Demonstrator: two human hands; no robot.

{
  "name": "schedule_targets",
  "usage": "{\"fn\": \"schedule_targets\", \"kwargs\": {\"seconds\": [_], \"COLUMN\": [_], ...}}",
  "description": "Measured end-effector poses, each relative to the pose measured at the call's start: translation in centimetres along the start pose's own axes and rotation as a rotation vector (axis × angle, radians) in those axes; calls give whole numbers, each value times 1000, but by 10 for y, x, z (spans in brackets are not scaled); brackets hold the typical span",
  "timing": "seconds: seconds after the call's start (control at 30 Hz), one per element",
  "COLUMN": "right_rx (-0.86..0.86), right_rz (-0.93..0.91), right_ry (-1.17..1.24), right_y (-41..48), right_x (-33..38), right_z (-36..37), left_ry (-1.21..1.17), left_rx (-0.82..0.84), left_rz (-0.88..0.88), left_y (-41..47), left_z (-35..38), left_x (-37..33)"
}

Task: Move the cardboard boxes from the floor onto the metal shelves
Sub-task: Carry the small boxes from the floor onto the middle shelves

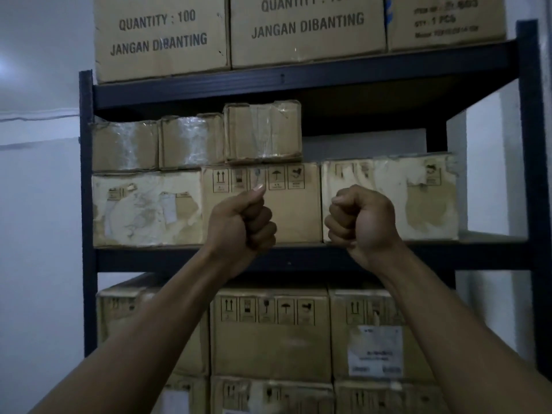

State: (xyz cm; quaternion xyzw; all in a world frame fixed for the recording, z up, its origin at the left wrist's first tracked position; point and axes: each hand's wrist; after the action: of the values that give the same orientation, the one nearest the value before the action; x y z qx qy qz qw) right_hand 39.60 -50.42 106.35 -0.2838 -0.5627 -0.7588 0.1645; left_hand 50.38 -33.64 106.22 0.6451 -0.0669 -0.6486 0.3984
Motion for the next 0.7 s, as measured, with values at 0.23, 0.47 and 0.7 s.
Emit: {"fn": "schedule_targets", "kwargs": {"seconds": [0.23, 0.47, 0.7], "right_rx": [-65, -173, -355], "right_rz": [128, 104, 150], "right_ry": [180, 205, -270], "right_y": [-89, -191, -309], "right_x": [21, 38, 69], "right_z": [17, 67, 105], "left_ry": [-282, -528, -188], "left_rx": [131, 408, 470], "left_rz": [-114, -161, -187], "left_y": [-60, -141, -226], "left_z": [33, 24, 18], "left_x": [21, 27, 26]}}
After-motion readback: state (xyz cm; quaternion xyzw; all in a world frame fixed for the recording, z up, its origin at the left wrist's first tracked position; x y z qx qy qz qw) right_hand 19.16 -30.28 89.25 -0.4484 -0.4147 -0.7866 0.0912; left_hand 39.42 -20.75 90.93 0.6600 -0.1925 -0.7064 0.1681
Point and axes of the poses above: each hand's wrist, its own y-axis towards the middle knuckle, its own z-axis out of the palm, x = y × z, and after that the axes turned 4 degrees about -z, right-handed
